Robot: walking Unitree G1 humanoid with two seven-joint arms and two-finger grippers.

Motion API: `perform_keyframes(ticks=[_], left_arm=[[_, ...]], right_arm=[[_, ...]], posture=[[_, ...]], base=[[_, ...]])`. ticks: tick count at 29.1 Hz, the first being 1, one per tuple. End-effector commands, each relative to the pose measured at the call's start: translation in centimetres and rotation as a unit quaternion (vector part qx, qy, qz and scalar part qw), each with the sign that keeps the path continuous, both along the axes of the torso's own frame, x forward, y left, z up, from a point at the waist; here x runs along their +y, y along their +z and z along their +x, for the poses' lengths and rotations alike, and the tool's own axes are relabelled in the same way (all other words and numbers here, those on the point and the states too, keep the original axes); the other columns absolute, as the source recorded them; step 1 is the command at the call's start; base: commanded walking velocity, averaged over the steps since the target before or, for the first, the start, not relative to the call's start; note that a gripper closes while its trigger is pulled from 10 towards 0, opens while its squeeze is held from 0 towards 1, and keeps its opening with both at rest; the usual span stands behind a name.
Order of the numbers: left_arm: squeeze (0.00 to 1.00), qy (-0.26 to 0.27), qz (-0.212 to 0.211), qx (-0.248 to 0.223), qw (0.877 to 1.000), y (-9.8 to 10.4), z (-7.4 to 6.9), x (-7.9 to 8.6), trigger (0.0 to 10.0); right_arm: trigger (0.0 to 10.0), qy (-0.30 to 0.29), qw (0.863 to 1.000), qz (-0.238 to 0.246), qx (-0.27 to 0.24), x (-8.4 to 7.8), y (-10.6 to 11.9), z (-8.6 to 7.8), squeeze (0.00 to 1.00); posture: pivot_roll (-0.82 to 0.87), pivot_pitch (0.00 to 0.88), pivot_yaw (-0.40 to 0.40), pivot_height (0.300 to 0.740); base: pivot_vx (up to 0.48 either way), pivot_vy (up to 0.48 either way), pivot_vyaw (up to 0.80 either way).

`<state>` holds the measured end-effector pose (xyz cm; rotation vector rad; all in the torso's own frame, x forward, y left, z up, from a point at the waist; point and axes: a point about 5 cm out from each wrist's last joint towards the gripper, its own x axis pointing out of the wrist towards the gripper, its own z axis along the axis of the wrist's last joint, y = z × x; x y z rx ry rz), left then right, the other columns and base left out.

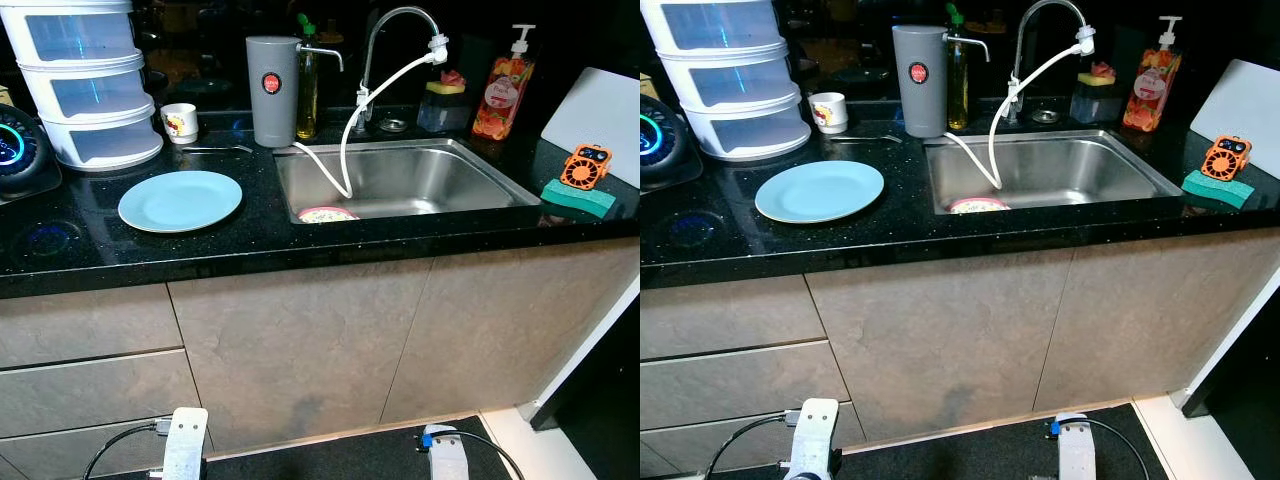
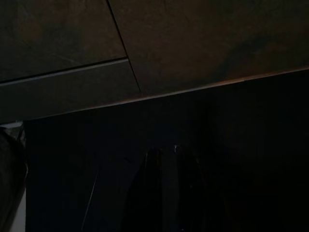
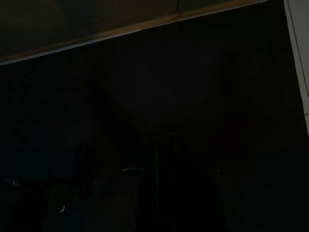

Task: Kitchen organization

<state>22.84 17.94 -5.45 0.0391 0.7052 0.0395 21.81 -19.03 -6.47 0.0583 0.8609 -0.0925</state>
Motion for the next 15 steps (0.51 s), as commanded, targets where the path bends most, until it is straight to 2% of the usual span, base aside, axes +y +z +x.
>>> perform_keyframes(ticks=[1, 15], left_arm=[[0.0, 0.001, 0.011, 0.009, 1.0, -0.25, -0.44, 0.62, 10.0], [0.0, 0.008, 0.006, 0.013, 1.0, -0.37, -0.67, 0.87, 10.0]], right_arm=[[10.0, -0.008, 1.0, -0.003, -0.003, 0.04, -0.08, -0.15, 0.0], [10.0, -0.019, 1.0, -0.013, 0.002, -0.41, -0.24, -0.52, 0.0]], posture=[[-0.04, 0.063, -0.028, 0.74], [-0.02, 0.052, -0.023, 0.74]], base=[[0.0, 0.0, 0.0], [0.0, 0.0, 0.0]])
